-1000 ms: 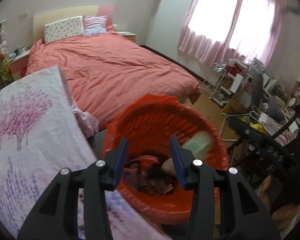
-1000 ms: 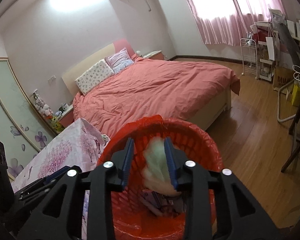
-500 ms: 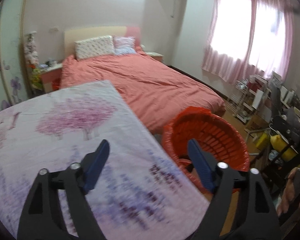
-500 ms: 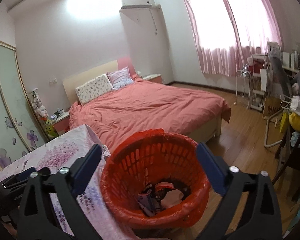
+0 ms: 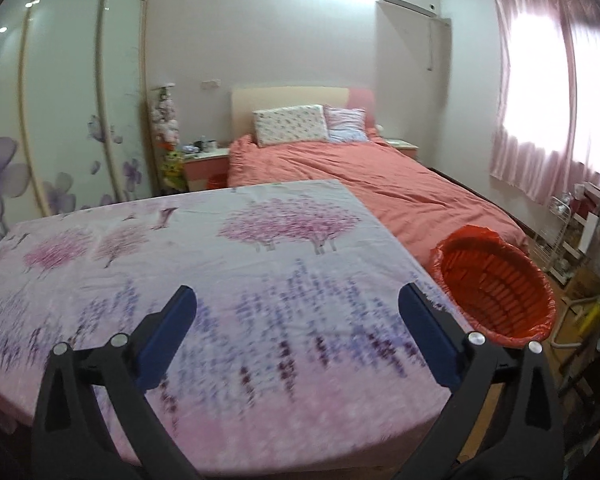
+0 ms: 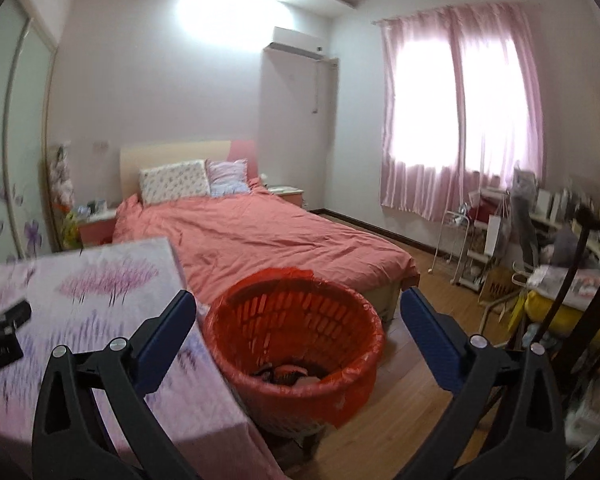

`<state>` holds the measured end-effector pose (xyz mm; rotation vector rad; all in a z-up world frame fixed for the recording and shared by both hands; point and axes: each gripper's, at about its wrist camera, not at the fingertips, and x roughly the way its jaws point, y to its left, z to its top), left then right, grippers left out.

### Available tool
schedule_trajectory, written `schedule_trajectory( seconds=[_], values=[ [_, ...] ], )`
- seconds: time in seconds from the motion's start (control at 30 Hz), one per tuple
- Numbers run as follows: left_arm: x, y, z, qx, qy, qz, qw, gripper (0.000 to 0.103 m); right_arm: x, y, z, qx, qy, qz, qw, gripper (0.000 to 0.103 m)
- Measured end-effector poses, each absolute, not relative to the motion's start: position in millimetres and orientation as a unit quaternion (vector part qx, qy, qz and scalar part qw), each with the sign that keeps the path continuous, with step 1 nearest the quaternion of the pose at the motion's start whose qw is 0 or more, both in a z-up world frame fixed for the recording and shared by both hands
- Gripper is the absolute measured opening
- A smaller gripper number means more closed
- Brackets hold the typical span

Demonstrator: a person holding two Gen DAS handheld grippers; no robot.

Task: Collect trash

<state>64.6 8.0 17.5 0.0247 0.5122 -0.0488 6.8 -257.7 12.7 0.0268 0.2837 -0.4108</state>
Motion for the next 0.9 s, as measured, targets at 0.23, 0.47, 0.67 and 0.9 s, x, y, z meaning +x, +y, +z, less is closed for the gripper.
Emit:
schedule_trajectory(
  seconds=[0.23, 0.47, 0.67, 0.9],
  values=[
    [23, 21, 11, 0.012, 0.237, -0.003, 0.971, 0.099, -11, -252, 11, 0.038, 0.139, -0.214, 0.966, 0.101],
    [-3, 26, 6, -0.002, 0.235, 0.003, 0.972, 0.099, -14, -247, -1, 0.04, 0.172, -0.224, 0.958, 0.101],
    [-10, 25, -2, 0.001, 0.246, 0.002, 0.969, 0.099, -17, -243, -12, 0.044, 0.202, -0.219, 0.953, 0.101],
    [-8, 25, -13, -0.009, 0.271, 0.002, 0.963, 0.099, -20, -234, -18, 0.038, 0.208, -0.22, 0.952, 0.101]
  ],
)
